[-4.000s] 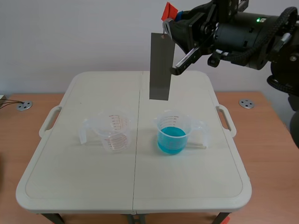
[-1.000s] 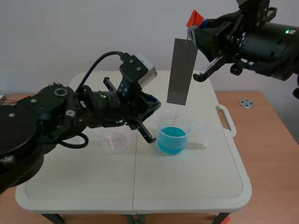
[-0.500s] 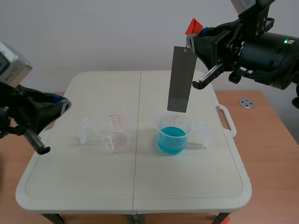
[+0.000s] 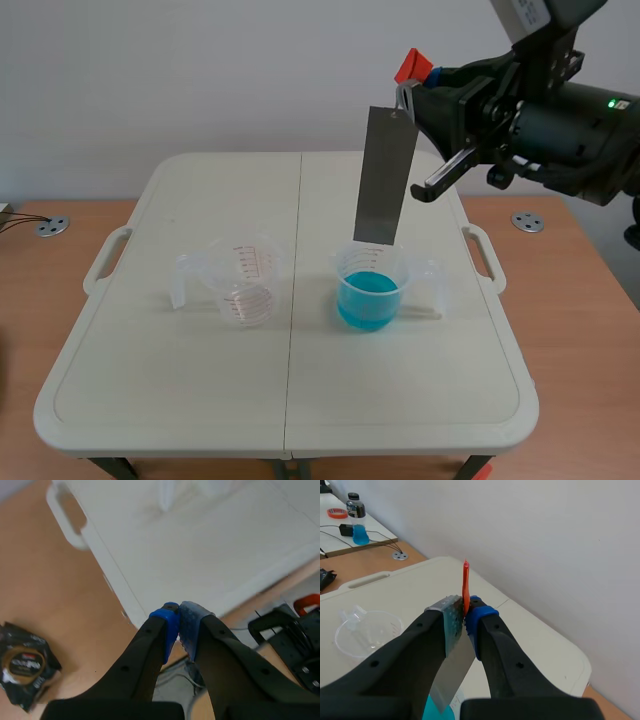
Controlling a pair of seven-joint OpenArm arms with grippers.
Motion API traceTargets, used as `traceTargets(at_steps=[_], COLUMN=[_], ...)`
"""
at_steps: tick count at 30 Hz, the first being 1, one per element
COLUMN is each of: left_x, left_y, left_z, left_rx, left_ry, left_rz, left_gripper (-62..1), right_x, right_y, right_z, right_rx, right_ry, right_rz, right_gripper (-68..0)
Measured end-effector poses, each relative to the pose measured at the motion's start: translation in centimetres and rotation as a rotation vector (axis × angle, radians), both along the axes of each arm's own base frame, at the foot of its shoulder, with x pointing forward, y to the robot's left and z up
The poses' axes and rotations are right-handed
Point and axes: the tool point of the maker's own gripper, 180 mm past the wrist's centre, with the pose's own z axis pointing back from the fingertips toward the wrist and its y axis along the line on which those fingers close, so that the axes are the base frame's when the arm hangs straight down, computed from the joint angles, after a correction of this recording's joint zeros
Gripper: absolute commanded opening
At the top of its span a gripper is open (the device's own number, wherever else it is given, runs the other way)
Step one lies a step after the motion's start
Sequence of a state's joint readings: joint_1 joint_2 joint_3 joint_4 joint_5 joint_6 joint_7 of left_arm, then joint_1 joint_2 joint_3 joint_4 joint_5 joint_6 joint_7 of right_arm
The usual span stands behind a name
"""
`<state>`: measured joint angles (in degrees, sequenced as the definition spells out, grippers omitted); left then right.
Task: Hold the metal plate by the orange handle, dip it into the blue solution, take it out and point at it, then put the plate back in the beaker on the left.
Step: 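Lower the plate into the blue solution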
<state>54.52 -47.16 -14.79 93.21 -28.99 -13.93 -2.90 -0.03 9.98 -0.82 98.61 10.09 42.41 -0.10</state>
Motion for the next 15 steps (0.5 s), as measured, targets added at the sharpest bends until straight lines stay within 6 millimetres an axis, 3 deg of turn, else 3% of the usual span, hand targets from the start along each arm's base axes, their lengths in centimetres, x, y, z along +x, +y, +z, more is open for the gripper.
traceTargets(at_steps=[7, 15], left_x=[-6.2, -11.4], left_y=[0.1, 1.0], left_z=[-2.7, -4.2], left_rx=[-0.025, -0.024], left_ry=[0.163, 0.231], left_rz=[0.063, 0.131], left_gripper=[-59.2, -59.2], right_x=[0.2, 0.3], right_y=[0.0, 0.1], right_z=[-2.2, -3.5], right_rx=[0.008, 0.030], right_ry=[0.065, 0.095], right_rz=[-0.001, 0.006], right_gripper=[-66.2, -66.2])
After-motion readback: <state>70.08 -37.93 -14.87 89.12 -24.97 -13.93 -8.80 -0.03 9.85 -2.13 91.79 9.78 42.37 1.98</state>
